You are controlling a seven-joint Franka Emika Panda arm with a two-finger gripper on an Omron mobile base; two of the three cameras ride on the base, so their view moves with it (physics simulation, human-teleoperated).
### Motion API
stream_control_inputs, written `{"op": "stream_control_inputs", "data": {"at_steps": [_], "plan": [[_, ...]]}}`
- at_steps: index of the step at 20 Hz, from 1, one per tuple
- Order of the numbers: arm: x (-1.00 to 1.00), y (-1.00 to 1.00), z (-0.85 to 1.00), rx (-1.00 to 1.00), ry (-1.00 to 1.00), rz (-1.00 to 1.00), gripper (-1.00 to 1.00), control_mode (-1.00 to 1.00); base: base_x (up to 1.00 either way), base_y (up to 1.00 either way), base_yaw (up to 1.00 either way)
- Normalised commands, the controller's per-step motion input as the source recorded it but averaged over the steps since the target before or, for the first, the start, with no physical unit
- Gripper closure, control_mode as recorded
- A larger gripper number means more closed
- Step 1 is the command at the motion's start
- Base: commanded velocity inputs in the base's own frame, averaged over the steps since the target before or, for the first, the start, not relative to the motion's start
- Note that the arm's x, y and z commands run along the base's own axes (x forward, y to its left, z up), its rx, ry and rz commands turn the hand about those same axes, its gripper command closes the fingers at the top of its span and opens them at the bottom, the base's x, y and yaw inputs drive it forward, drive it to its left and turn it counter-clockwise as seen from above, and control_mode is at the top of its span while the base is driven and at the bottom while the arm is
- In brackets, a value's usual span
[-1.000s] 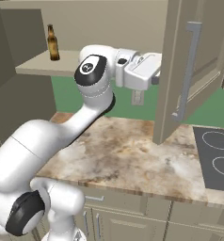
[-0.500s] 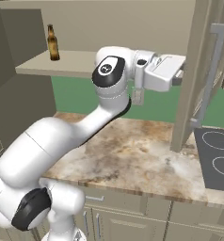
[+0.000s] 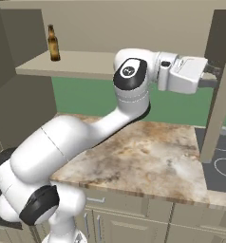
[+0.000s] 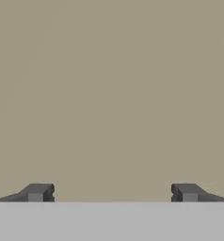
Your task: Get the candle and the beer from the cabinet and move them to the dining counter.
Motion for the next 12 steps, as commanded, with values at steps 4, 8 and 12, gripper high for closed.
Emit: {"op": "stream_control_inputs", "data": {"at_steps": [4,8,12], "plan": [[0.01,-0.08,0.00,0.00,0.04,0.01,-1.00,-1.00,0.00,0.00,0.00],[0.06,-0.17,0.00,0.00,0.03,0.02,-1.00,-1.00,0.00,0.00,0.00],[0.07,-0.14,0.00,0.00,0.02,0.05,-1.00,-1.00,0.00,0.00,0.00]]}}
